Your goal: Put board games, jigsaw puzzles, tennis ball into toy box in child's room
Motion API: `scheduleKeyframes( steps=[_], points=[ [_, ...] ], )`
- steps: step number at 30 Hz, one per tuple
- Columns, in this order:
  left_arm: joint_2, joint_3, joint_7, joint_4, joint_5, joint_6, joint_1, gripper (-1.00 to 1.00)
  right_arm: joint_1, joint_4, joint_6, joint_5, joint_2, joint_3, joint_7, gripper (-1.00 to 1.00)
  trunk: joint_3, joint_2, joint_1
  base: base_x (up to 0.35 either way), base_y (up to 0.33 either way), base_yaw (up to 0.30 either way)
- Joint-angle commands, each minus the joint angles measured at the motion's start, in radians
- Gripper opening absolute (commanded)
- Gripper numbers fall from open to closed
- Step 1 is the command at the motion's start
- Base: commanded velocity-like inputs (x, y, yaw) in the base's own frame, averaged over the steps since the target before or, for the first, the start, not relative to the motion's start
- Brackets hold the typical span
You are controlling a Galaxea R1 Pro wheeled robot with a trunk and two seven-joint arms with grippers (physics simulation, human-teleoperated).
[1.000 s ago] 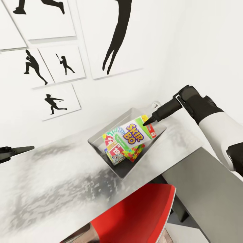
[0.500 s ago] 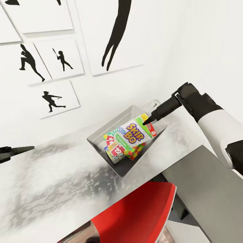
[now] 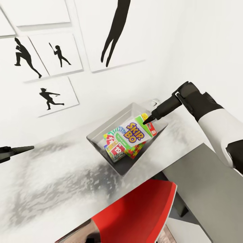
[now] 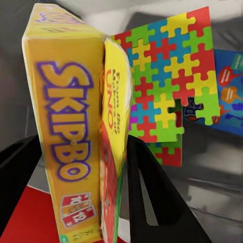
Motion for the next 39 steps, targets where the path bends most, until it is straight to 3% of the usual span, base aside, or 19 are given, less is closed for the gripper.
scheduleKeyframes(
  steps=[1,12,15,19,28,29,39],
  points=[
    [0.001,0.000,-0.004,0.000,0.000,0.011,-0.001,1.00,-0.005,-0.002,0.010,0.007,-0.002,0.002,0.009,-1.00,-0.003,-0.002,0.000,0.000,0.000,0.000],
    [0.003,0.001,-0.004,0.000,0.000,0.011,-0.001,1.00,-0.018,0.000,0.009,0.008,0.001,0.003,0.007,-1.00,-0.009,-0.002,0.000,0.000,0.000,0.000],
    [0.003,0.001,-0.004,0.000,0.000,0.011,-0.001,1.00,-0.018,0.002,0.009,0.026,0.001,0.003,0.006,-1.00,-0.009,-0.002,0.000,0.000,0.000,0.000],
    [0.003,0.001,-0.004,0.000,0.000,0.011,-0.001,1.00,-0.018,0.003,0.009,0.051,0.011,0.002,0.006,-1.00,-0.009,-0.002,0.000,0.000,0.000,0.000],
    [0.003,0.001,-0.004,0.000,0.000,0.011,-0.002,1.00,-0.018,0.005,0.009,0.063,0.036,0.003,0.003,-1.00,-0.009,-0.002,0.000,0.000,0.000,0.000],
    [0.003,0.001,-0.004,0.000,0.000,0.011,-0.002,1.00,-0.018,0.005,0.009,0.063,0.038,0.003,0.002,1.00,-0.009,-0.002,0.000,0.000,0.000,0.000],
    [0.003,0.001,-0.004,0.000,0.000,0.011,-0.002,1.00,-0.018,0.005,0.007,0.064,0.041,0.003,0.000,1.00,-0.009,-0.002,0.000,0.000,0.000,0.000]
  ],
)
